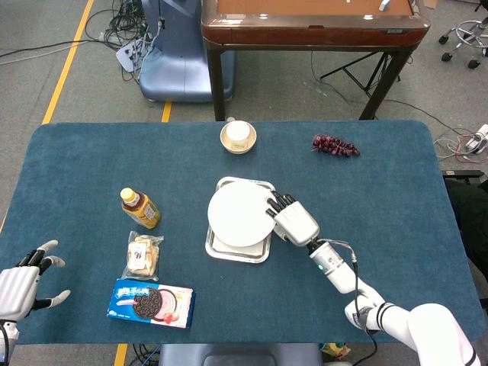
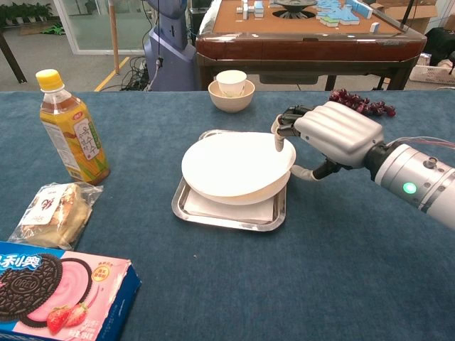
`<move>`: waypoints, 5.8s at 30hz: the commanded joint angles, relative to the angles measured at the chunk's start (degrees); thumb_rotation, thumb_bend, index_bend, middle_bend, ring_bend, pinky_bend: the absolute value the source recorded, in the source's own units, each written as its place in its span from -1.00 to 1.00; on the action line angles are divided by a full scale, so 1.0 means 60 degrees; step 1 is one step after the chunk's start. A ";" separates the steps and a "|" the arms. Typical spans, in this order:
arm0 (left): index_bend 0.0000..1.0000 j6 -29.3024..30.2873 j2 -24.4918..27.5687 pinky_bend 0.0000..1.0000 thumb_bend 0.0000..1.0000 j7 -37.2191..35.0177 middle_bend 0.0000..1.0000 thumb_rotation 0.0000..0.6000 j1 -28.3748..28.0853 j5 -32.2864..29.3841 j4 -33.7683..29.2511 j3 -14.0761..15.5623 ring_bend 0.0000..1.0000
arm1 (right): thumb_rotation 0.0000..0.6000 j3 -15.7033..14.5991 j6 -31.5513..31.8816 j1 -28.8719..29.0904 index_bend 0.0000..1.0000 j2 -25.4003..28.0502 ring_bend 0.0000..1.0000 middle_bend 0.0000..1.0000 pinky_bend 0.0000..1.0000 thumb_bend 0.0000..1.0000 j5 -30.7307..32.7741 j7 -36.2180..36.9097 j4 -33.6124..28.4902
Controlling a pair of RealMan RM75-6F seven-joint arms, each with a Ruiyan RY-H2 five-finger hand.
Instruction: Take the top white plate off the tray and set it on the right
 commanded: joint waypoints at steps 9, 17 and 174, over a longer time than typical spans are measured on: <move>-0.18 0.0005 0.0029 -0.22 -0.79 -0.0040 -0.66 1.00 0.0008 -0.0005 -0.0022 -0.0003 -0.61 | 1.00 0.0021 0.0018 0.0030 -0.14 -0.0151 -0.72 -0.51 -0.39 -0.08 0.0063 -0.0186 0.0113; -0.18 -0.0007 0.0033 -0.22 -0.80 -0.0062 -0.66 1.00 0.0012 -0.0036 -0.0023 -0.0009 -0.61 | 1.00 -0.0020 0.0068 0.0090 -0.14 -0.0266 -0.72 -0.51 -0.39 -0.07 0.0009 -0.0087 0.0266; -0.18 -0.0443 -0.0186 -0.22 -0.79 0.0735 -0.66 1.00 -0.0147 -0.0380 -0.0073 0.0078 -0.61 | 1.00 -0.0563 0.1279 -0.1707 -0.30 0.3740 -0.77 -0.54 -0.46 -1.00 -0.0116 -0.2998 -0.3315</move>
